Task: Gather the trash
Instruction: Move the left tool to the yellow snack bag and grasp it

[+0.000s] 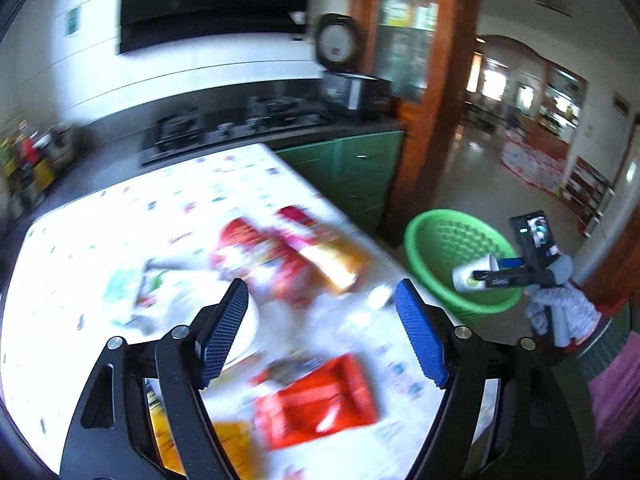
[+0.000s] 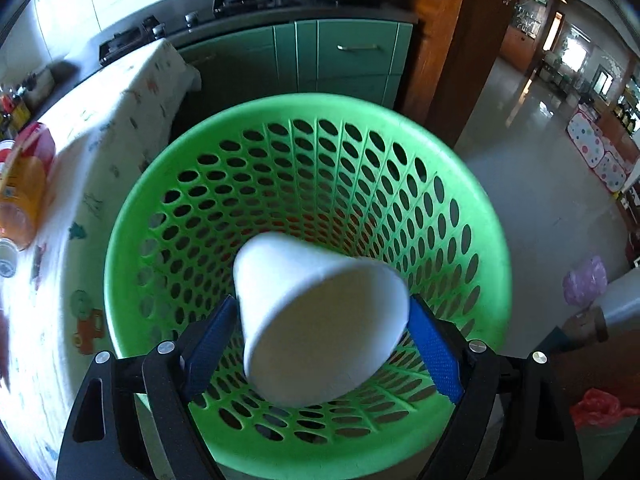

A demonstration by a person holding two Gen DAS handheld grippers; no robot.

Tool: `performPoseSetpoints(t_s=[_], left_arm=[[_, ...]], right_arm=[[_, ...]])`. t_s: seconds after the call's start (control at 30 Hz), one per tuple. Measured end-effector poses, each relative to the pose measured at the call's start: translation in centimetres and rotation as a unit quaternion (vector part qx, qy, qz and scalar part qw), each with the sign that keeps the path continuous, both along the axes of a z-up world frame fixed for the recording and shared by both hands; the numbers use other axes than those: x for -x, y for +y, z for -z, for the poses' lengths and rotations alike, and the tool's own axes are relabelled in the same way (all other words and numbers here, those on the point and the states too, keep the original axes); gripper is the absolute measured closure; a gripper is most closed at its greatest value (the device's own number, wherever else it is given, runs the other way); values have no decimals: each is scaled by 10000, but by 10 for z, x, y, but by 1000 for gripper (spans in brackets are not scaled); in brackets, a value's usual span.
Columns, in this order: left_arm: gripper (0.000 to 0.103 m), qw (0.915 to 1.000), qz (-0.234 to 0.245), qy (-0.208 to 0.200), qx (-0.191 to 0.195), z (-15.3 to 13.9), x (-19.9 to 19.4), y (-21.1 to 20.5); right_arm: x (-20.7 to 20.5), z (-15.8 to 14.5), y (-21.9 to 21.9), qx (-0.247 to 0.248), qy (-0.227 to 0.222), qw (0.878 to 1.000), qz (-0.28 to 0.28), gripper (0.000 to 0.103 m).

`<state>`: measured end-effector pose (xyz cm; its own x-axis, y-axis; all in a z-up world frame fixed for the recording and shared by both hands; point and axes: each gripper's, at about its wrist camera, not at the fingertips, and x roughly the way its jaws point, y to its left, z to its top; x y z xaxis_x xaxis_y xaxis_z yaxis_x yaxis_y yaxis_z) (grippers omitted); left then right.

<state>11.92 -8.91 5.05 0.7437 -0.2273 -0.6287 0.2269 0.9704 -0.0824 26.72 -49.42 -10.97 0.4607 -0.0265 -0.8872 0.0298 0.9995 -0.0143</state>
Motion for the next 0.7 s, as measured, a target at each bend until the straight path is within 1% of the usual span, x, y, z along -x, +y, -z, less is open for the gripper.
performPoseSetpoints(t_s=[0.07, 0.13, 0.23, 0.3, 0.4, 0.47, 0.57, 0.7], left_arm=[[27, 9994, -329, -5, -60, 2, 13, 27], [26, 9980, -623, 35, -59, 6, 24, 53], [25, 9946, -1027, 152, -5, 12, 35, 92], [25, 9923, -1216, 217, -17, 20, 43, 111], [25, 9895, -1381, 428, 67, 38, 51, 131], [25, 9882, -1417, 577, 103, 51, 55, 139], [25, 9870, -1378, 759, 320, 70, 56, 143], [25, 9839, -1287, 1078, 606, 97, 53, 145]], right_arm=[[3, -5, 0, -50, -98, 9999, 43, 14], [8, -14, 2, 12, -246, 9996, 100, 14], [30, -33, 10, -12, -550, 9984, 107, 14], [46, -49, 21, -79, -806, 9967, 9, 14], [70, -70, 43, -120, -1114, 9935, -178, 13], [83, -78, 59, -146, -1249, 9916, -310, 13], [104, -90, 89, -230, -1456, 9874, -571, 12], [126, -97, 125, -406, -1582, 9827, -877, 12]])
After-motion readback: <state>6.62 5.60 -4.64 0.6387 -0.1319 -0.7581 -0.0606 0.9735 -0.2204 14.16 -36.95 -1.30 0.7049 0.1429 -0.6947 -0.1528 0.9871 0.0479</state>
